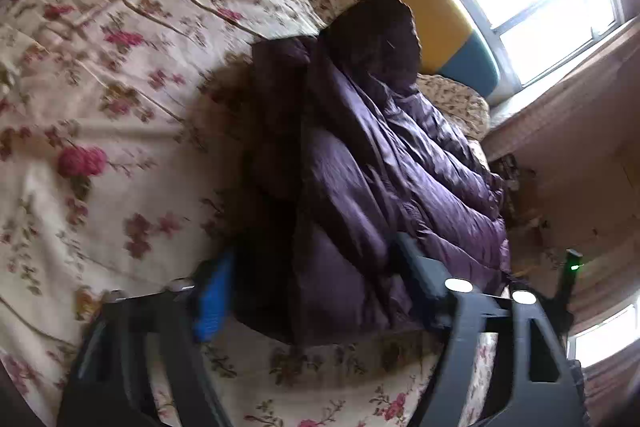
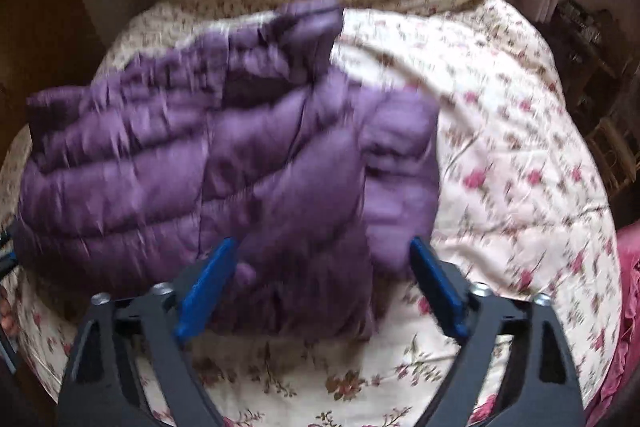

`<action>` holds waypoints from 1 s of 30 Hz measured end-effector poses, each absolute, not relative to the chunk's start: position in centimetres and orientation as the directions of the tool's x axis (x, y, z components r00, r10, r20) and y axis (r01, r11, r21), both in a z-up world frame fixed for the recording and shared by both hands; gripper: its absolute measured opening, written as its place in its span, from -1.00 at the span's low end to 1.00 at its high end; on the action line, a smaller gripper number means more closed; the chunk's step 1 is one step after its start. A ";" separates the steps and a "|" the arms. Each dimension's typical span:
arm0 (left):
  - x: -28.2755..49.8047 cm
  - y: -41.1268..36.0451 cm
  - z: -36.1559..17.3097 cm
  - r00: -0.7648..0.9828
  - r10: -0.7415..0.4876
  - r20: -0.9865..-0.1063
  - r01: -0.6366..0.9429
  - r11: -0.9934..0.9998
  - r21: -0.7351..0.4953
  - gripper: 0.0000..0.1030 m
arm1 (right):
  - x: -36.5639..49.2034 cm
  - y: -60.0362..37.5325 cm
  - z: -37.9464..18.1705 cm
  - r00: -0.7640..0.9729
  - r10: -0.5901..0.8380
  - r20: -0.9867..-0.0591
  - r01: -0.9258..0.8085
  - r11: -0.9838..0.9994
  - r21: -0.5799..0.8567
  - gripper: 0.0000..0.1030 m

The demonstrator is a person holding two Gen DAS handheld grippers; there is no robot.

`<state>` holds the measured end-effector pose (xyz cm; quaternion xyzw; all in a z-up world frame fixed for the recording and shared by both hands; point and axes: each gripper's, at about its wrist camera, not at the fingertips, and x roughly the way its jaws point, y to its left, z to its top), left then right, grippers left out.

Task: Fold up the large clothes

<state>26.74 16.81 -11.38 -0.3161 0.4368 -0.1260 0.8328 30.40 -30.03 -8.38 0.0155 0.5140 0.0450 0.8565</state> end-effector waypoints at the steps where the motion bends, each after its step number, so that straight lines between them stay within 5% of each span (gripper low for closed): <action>1: 26.8 16.7 -11.4 0.584 -0.489 -0.648 -0.065 0.768 -0.637 0.02 | 30.3 -29.7 -8.8 0.455 0.099 -0.885 -0.074 0.995 0.073 -0.16; 3: 26.8 16.4 -11.2 0.578 -0.505 -0.641 -0.051 0.762 -0.646 -0.52 | 29.9 -28.7 -8.9 0.452 0.101 -0.886 -0.113 0.992 0.056 -0.62; 4: 26.7 16.3 -10.8 0.578 -0.505 -0.642 -0.040 0.767 -0.640 -0.60 | 29.7 -28.4 -8.7 0.453 0.093 -0.887 -0.125 0.991 0.041 -0.82; 6: 26.6 16.2 -10.3 0.577 -0.506 -0.641 -0.027 0.772 -0.635 -0.76 | 29.0 -28.2 -8.4 0.458 0.088 -0.885 -0.145 0.989 0.023 -0.89; 30: 9.9 17.4 -8.0 0.531 -0.539 -0.653 0.056 0.792 -0.608 -0.81 | 11.6 -28.5 -6.0 0.368 0.120 -0.922 -0.338 0.941 -0.012 -0.91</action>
